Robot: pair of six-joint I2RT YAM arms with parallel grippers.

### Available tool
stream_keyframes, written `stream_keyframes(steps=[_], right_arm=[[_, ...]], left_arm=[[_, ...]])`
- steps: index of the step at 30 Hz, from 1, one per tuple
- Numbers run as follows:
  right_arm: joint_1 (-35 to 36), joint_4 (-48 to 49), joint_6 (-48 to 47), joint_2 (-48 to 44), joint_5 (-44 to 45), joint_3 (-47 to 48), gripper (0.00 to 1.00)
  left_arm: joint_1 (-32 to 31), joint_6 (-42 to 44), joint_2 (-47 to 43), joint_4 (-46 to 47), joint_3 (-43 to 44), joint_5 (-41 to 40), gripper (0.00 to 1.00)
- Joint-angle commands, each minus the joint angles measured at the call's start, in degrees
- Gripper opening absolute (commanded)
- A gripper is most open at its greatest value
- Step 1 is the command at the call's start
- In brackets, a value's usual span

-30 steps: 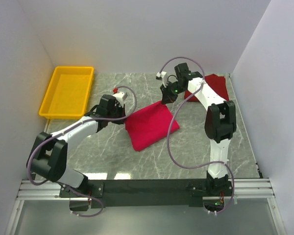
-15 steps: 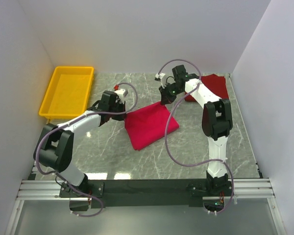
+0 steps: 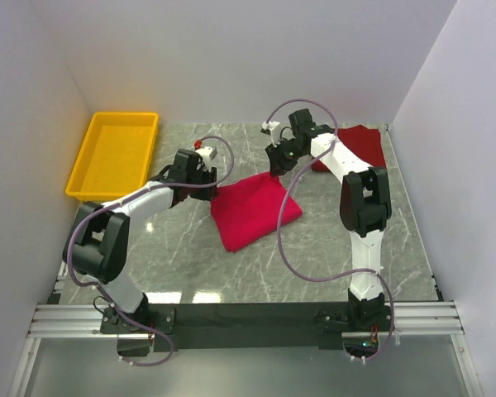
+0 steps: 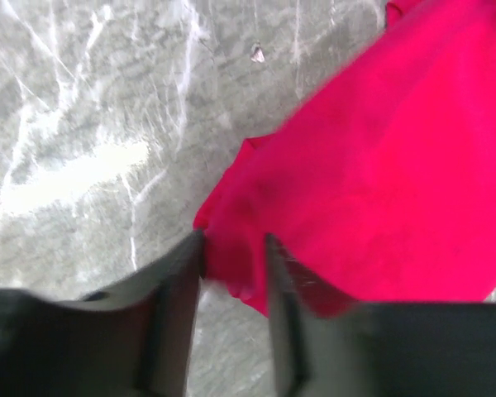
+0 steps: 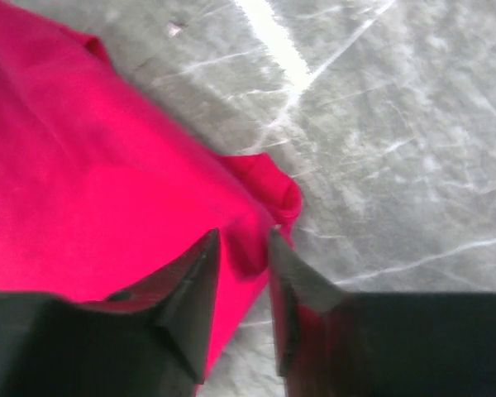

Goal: Fold and stack the t-shirts
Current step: Fold the tshirt

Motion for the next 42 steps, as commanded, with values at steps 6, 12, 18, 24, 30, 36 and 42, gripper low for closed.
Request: stream_keyframes(steps=[6,12,18,24,30,36,42], right_arm=[[0.1,11.5,12.5,-6.8,9.0,-2.6,0.65],[-1.7,9.3,13.1,-13.8,-0.7,-10.0,0.54],[-2.7,-0.1,4.7,-18.4,-17.5,-20.5,0.2],[-3.2,-0.5,4.8,-16.8,-22.2,-27.9,0.19],[-4.6,1.2,7.7,-14.0,-24.9,-30.7,0.18],[-6.5,1.7,9.1,-10.0,-25.6,-31.3,0.17],[-7.6,3.2,12.7,-5.6,-22.0,-31.1,0.14]], left_arm=[[0.9,-4.3,-8.5,-0.9,6.0,-8.7,0.63],[1.8,-13.2,-17.0,-5.3,2.6,-5.4,0.67],[1.2,-26.8,-24.8,7.2,-13.3,12.2,0.6],[0.2,-33.2,-21.2,18.5,-18.4,11.5,0.6],[0.2,-35.1,-9.3,23.7,-13.9,11.4,0.59],[0.3,-36.1,-1.3,21.9,-9.0,8.6,0.54],[2.2,-37.1,1.8,21.1,-9.1,5.5,0.54]])
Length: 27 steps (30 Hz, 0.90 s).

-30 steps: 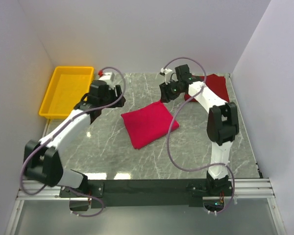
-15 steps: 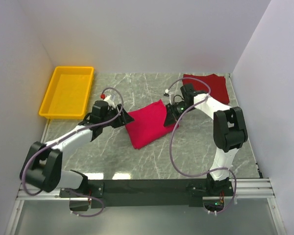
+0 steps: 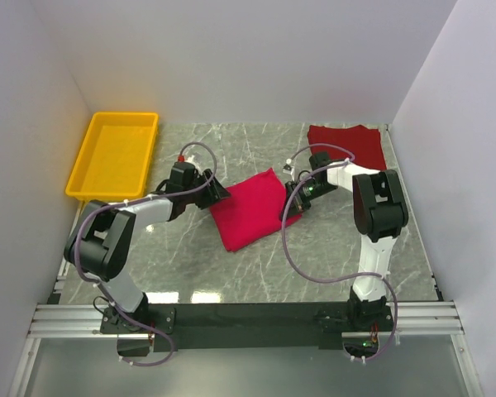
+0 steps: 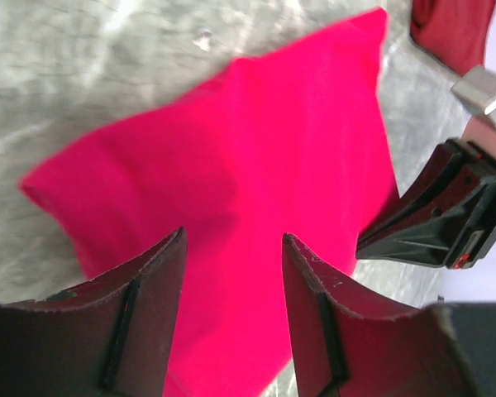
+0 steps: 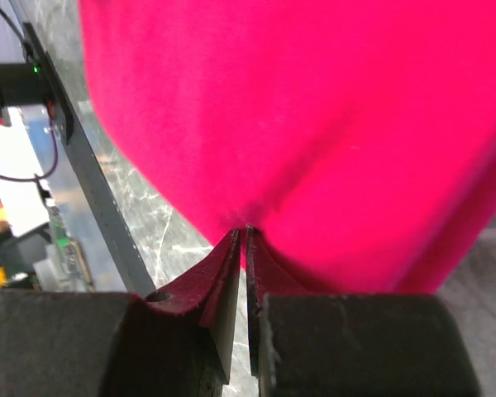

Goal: Fold and stack the t-shirts
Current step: Fold the tshirt

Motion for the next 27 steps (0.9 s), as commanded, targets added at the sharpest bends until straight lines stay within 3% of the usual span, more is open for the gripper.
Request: stream_keyframes(steps=[1,8,14,18,22,27], right_arm=[[-0.7,2.7,3.5,1.6,1.9,-0.8,0.14],[-1.6,1.7,6.6,3.9,6.3,0.6,0.14],[-2.1,0.2,3.3,1.1,3.0,0.0,0.16],[-3.1,-3.4,-1.2,-3.7,-0.8,2.6,0.18],[-3.6,-7.8,-5.4,-6.4,-2.8,6.8,0.18],[-3.5,-4.6,2.7,-4.0,-3.7,12.7,0.16]], left_arm=[[1.6,-1.1,1.3,2.0,1.5,-2.3,0.54],[2.4,-1.2,7.3,0.9,3.8,-1.8,0.54],[2.7,-1.1,8.1,1.3,4.1,-2.3,0.54],[2.9,2.7,4.8,2.7,5.9,-0.3,0.57],[3.0,6.8,-0.6,-2.6,9.2,-1.4,0.59],[2.9,8.5,-10.0,-6.9,8.1,-2.8,0.6]])
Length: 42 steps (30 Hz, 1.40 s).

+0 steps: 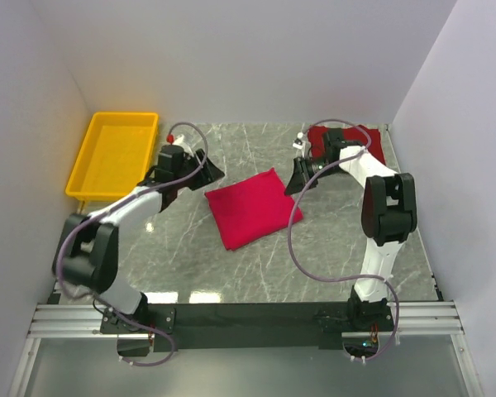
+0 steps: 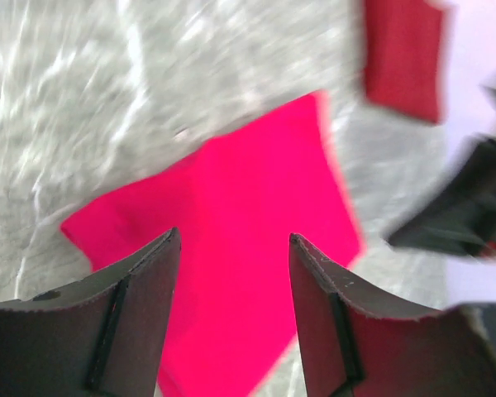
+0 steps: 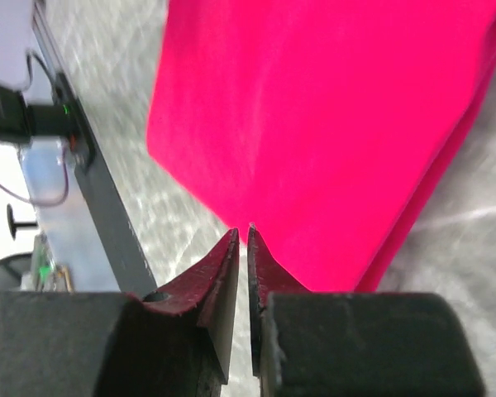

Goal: Fold and stack the t-shirts
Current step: Fold the tshirt

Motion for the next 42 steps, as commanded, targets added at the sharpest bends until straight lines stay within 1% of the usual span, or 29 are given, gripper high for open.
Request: stream_keyframes(steps=[1,3,4,5,6,8,9,11,12,14,18,21,22,23,28,31,37,39,40,41,42], right_arm=[[0.0,3.3,7.0,0.2,-1.8,4.5,0.15],[0.4,5.8,15.6,3.8,0.3,7.9,0.16],[0.5,6.5,17.5,5.1,-1.0,9.3,0.16],[0.9,8.3,21.3,6.7,-0.1,10.7,0.17],[1.0,12.2,27.9,7.5,0.5,11.1,0.16],[1.5,15.6,32.5,9.2,-0.3,12.9,0.16],[2.0,19.2,37.3,10.6,-0.2,13.3,0.16],[2.4,22.0,42.4,12.8,0.1,15.2,0.16],[2.7,24.4,43.8,13.6,0.5,16.0,0.16],[2.9,25.6,46.5,16.1,1.9,18.4,0.17],[3.0,25.0,49.6,20.2,6.4,22.7,0.17],[3.0,21.2,50.2,23.3,12.2,26.1,0.17],[3.0,20.5,50.3,23.8,13.5,26.7,0.17],[3.0,20.3,50.2,24.1,15.6,26.5,0.17],[3.0,18.2,49.8,25.2,19.9,25.8,0.16],[3.0,17.3,49.8,25.5,21.6,26.0,0.15],[2.9,16.6,48.9,25.6,21.9,28.9,0.17],[2.8,16.5,46.7,24.6,20.7,29.7,0.21],[2.7,16.4,45.6,23.8,20.5,30.5,0.23],[2.8,16.3,43.3,21.7,20.0,30.8,0.28],[2.8,16.1,42.1,20.4,20.1,31.1,0.31]], left_arm=[[0.2,2.7,-8.4,-2.3,0.8,-0.4,0.6],[0.2,1.1,-12.5,-2.2,-2.6,2.0,0.6],[0.2,0.1,-13.8,-1.8,-4.0,3.0,0.6],[0.1,-1.8,-16.2,-0.6,-7.2,4.1,0.59],[-0.2,-3.0,-17.2,0.4,-8.9,6.6,0.59],[-1.0,-6.0,-20.0,4.2,-13.9,8.6,0.59],[-2.2,-7.1,-20.8,5.9,-15.5,9.3,0.59],[-3.6,-8.9,-21.3,8.0,-18.9,10.6,0.59],[-5.2,-9.2,-21.0,10.0,-19.7,11.0,0.59],[-6.7,-9.2,-19.2,11.1,-20.7,11.7,0.59],[-9.4,-10.1,-14.4,17.4,-22.0,13.7,0.59],[-10.4,-9.9,-9.6,19.0,-22.3,14.6,0.58],[-10.5,-10.1,-7.3,20.9,-22.8,15.2,0.57],[-10.7,-10.2,-6.2,21.6,-22.9,15.8,0.57],[-10.9,-9.8,0.3,24.1,-23.7,16.5,0.57],[-11.1,-8.6,2.4,23.2,-23.7,16.4,0.56],[-11.2,-5.0,1.5,20.0,-23.6,14.3,0.59],[-11.2,-3.7,-0.2,17.1,-22.4,13.0,0.6],[-11.2,-2.1,-1.3,15.9,-20.8,10.9,0.64],[-11.2,-1.3,-4.0,14.5,-19.6,9.6,0.65],[-11.2,-0.4,-5.2,10.9,-18.4,8.2,0.66]])
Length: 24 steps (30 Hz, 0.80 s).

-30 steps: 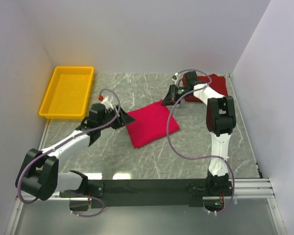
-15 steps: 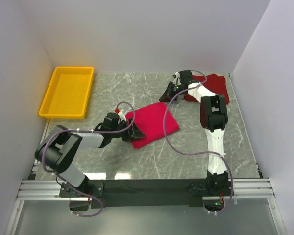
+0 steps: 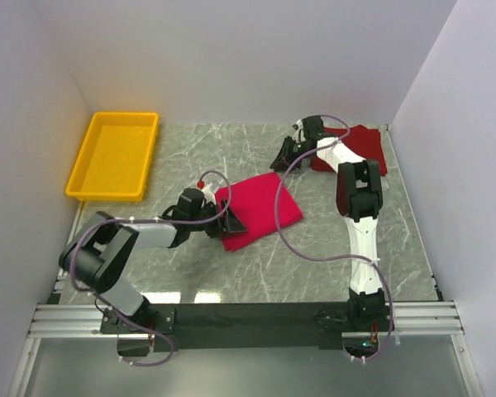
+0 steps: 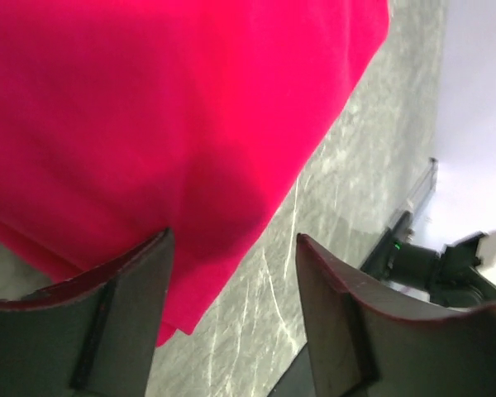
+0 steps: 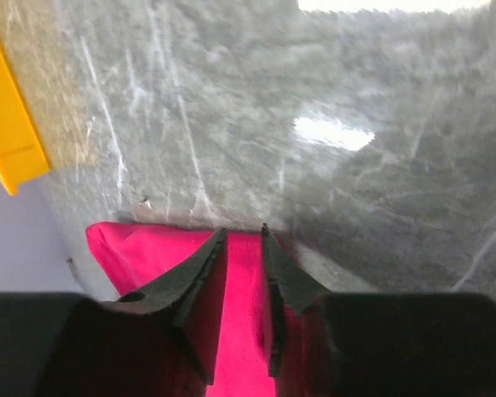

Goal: Fold and stack the t-shirts
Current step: Fold the tshirt

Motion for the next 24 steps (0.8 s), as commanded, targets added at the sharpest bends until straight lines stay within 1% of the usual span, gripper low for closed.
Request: stream_keyframes(steps=[1,2,3,4,5,6,7,8,9,10,11,12,13,15,18,19,21,24], right_arm=[[-0.2,-0.9,-6.2,-6.5,0.2,3.0,0.33],[-0.1,-1.3,-9.0,-9.2,0.5,2.8,0.4],[-0.2,-2.3,-10.7,-10.5,0.5,2.1,0.45],[-0.2,-3.2,-14.8,-12.9,0.2,1.5,0.48],[-0.3,-5.2,-17.6,-14.0,-0.4,0.9,0.52],[-0.3,-6.2,-20.3,-15.3,-1.5,-1.3,0.54],[-0.3,-7.3,-25.7,-17.9,-2.0,-2.7,0.57],[-0.3,-8.3,-28.0,-19.2,-2.4,-4.2,0.6],[-0.2,-10.4,-31.6,-20.4,-2.7,-5.8,0.61],[-0.3,-11.1,-35.9,-23.0,-2.8,-9.7,0.61],[-0.4,-11.8,-37.5,-24.5,-2.3,-11.8,0.63],[-0.4,-11.9,-38.9,-25.8,-1.9,-16.0,0.64],[-0.6,-11.9,-41.2,-28.5,-0.6,-18.2,0.64],[-0.9,-10.7,-42.9,-31.1,0.3,-24.7,0.64],[-1.3,-9.7,-45.0,-34.9,1.1,-31.4,0.64],[-1.6,-9.5,-45.5,-36.1,1.0,-32.7,0.65],[-2.1,-8.6,-45.3,-36.7,0.4,-35.5,0.65],[-2.7,-8.2,-44.4,-36.5,-0.6,-37.4,0.67]], left_arm=[[0.0,6.6,-7.5,-8.4,5.7,-7.4,0.67],[0.0,7.0,-8.8,-10.2,6.7,-10.5,0.68],[0.1,7.2,-9.9,-11.6,7.7,-12.5,0.69],[0.4,7.3,-11.8,-14.2,9.2,-13.9,0.7],[0.6,7.2,-12.6,-15.2,9.7,-16.4,0.7],[0.8,6.9,-13.4,-15.8,10.0,-17.6,0.7],[1.4,5.8,-14.8,-16.9,10.0,-18.6,0.7],[1.7,5.1,-15.6,-17.2,9.5,-20.2,0.71],[2.2,4.2,-16.3,-17.6,9.1,-20.8,0.71],[2.6,2.3,-17.7,-18.3,8.0,-21.3,0.71],[3.2,1.4,-18.5,-18.6,7.1,-21.6,0.71],[3.4,0.5,-19.4,-19.0,6.4,-22.1,0.71],[3.4,-1.4,-21.2,-19.5,4.8,-22.5,0.71],[3.5,-3.5,-23.2,-20.2,2.8,-22.8,0.71],[3.5,-10.2,-28.4,-17.3,-4.5,-21.7,0.7],[3.5,-11.4,-30.8,-16.9,-6.0,-21.8,0.7],[3.5,-14.2,-32.9,-14.5,-10.1,-21.7,0.7],[3.5,-15.5,-35.9,-10.9,-13.2,-22.1,0.7]])
